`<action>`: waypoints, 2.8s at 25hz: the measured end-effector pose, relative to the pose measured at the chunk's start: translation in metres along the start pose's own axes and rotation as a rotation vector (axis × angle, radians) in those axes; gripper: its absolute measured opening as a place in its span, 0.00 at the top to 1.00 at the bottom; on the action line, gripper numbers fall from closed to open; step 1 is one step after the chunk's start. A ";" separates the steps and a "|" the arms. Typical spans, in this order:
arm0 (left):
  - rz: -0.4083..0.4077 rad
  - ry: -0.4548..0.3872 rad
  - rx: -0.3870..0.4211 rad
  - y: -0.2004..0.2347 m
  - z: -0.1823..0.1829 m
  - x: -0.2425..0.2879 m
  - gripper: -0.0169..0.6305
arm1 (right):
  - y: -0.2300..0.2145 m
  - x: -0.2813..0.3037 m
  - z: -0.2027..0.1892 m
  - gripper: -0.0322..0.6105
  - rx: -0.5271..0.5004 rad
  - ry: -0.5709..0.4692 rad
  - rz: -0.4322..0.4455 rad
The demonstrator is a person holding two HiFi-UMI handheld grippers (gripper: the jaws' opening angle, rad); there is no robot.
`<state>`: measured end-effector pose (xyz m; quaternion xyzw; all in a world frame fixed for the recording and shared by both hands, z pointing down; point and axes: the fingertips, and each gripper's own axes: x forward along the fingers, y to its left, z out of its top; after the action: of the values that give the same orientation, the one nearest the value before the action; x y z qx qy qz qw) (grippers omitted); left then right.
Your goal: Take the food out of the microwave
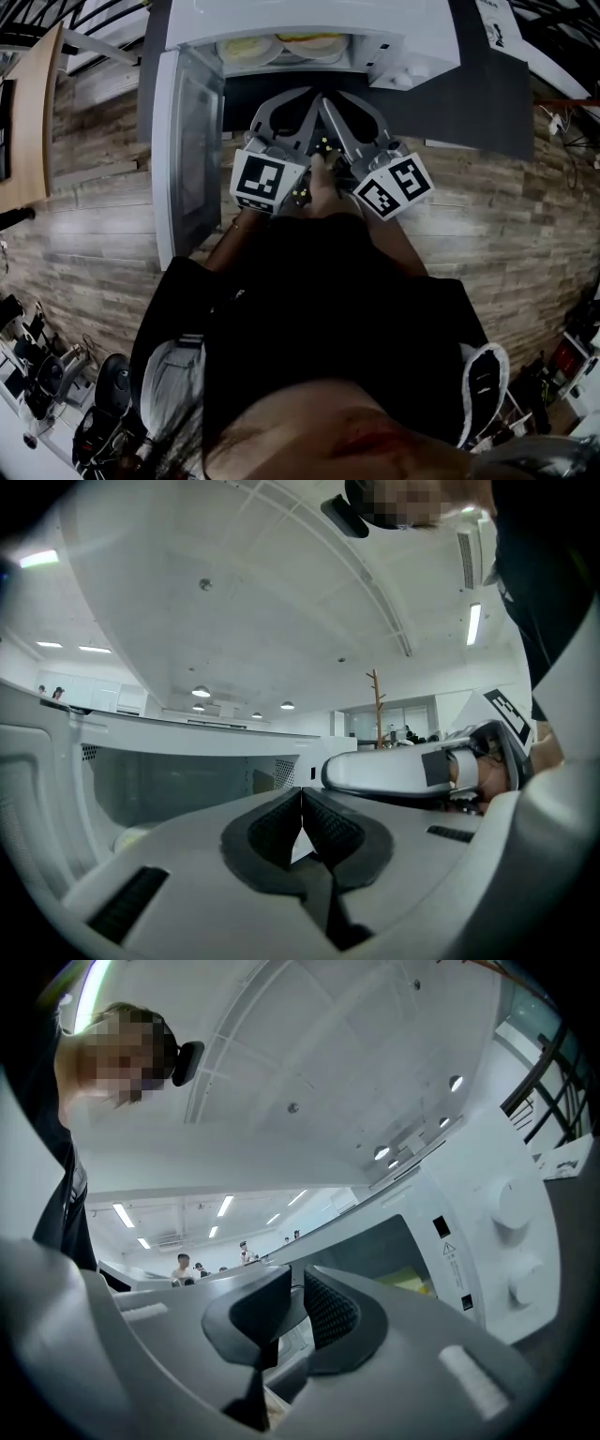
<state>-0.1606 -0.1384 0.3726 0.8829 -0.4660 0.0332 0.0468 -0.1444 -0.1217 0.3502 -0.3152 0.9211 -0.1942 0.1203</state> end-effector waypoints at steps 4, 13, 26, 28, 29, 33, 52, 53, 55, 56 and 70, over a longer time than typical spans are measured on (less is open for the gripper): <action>0.009 0.013 -0.012 0.007 -0.009 0.005 0.96 | -0.007 0.006 -0.007 0.93 -0.002 0.019 -0.008; 0.005 0.028 -0.013 0.013 -0.018 0.024 0.96 | -0.030 0.014 -0.011 0.92 0.044 0.012 -0.039; 0.029 0.066 -0.016 0.031 -0.043 0.036 0.96 | -0.060 0.028 -0.027 0.88 0.194 -0.004 -0.104; 0.033 0.072 -0.016 0.033 -0.047 0.039 0.96 | -0.066 0.029 -0.031 0.88 0.209 -0.005 -0.121; 0.034 0.075 -0.017 0.034 -0.048 0.040 0.96 | -0.069 0.029 -0.033 0.87 0.214 -0.003 -0.130; 0.031 0.079 -0.015 0.034 -0.050 0.047 0.96 | -0.081 0.029 -0.037 0.84 0.240 0.000 -0.176; 0.059 0.127 -0.034 0.055 -0.072 0.066 0.96 | -0.126 0.038 -0.057 0.76 0.386 -0.001 -0.338; 0.061 0.130 -0.034 0.056 -0.073 0.066 0.96 | -0.129 0.038 -0.059 0.76 0.402 -0.004 -0.351; 0.065 0.135 -0.034 0.057 -0.075 0.067 0.96 | -0.136 0.038 -0.063 0.76 0.428 -0.008 -0.374; 0.068 0.136 -0.035 0.059 -0.075 0.068 0.96 | -0.139 0.038 -0.064 0.76 0.439 -0.008 -0.384; 0.093 0.154 -0.011 0.073 -0.076 0.065 0.96 | -0.166 0.046 -0.081 0.74 0.536 -0.012 -0.473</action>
<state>-0.1850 -0.2240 0.4586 0.8549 -0.5017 0.1005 0.0860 -0.1192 -0.2478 0.4905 -0.4781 0.7382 -0.4495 0.1560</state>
